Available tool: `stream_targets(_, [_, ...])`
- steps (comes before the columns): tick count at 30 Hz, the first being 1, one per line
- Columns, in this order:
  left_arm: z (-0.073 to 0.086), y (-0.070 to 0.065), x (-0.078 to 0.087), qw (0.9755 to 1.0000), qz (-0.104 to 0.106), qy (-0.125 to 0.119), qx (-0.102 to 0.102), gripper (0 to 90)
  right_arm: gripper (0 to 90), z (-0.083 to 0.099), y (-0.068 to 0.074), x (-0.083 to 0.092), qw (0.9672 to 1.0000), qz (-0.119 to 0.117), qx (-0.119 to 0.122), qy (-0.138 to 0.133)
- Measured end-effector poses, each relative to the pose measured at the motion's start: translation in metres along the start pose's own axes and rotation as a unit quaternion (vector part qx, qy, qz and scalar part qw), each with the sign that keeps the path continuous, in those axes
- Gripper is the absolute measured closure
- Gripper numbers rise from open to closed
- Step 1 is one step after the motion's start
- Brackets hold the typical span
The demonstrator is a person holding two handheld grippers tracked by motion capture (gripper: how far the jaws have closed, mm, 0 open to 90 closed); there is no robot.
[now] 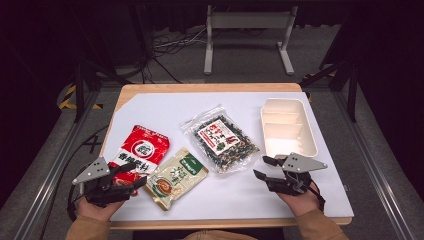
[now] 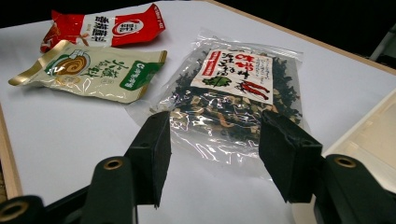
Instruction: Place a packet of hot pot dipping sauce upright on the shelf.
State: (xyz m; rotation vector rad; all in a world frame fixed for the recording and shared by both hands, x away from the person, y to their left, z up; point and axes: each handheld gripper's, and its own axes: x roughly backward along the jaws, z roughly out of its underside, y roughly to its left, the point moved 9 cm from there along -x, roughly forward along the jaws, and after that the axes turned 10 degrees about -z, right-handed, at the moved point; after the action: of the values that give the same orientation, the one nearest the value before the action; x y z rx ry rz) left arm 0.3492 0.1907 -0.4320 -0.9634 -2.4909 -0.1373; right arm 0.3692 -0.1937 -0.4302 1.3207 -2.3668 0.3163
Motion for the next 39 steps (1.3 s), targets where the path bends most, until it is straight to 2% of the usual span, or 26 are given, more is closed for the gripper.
stream_targets(8, [-0.001, 0.000, 0.000, 1.0000, -0.003, -0.001, 0.000, 33.4, 43.0, -0.007, 0.006, -0.004, 0.9999, -0.006, 0.007, 0.007])
stream_targets(14, [0.000, -0.002, -0.001, 1.0000, -0.003, 0.002, -0.001, 33.3, 42.1, -0.019, 0.010, -0.014, 0.9995, -0.029, 0.001, 0.011])
stream_targets(19, [0.000, -0.002, -0.001, 1.0000, -0.004, 0.002, -0.007, 33.3, 41.4, -0.032, 0.013, -0.022, 0.9991, -0.042, 0.006, 0.007])
stream_targets(28, [0.000, -0.003, -0.001, 1.0000, -0.004, 0.003, -0.007, 33.3, 39.6, -0.049, 0.021, -0.042, 0.9976, -0.064, 0.018, 0.020])
stream_targets(30, [0.000, -0.003, -0.001, 1.0000, -0.003, 0.003, -0.007, 33.7, 39.7, -0.051, 0.022, -0.044, 0.9974, -0.066, 0.019, 0.021])
stream_targets(31, [0.001, -0.004, -0.001, 1.0000, 0.000, 0.006, -0.001, 33.7, 40.5, -0.053, 0.024, -0.046, 0.9973, -0.068, 0.019, 0.021])
stream_targets(33, [0.001, -0.004, -0.002, 1.0000, -0.003, 0.007, -0.004, 33.8, 41.9, -0.057, 0.027, -0.053, 0.9969, -0.070, 0.024, 0.027])
stream_targets(39, [0.001, -0.003, -0.001, 1.0000, -0.004, 0.006, -0.003, 33.5, 41.2, -0.064, 0.034, -0.074, 0.9950, -0.089, 0.017, 0.041])
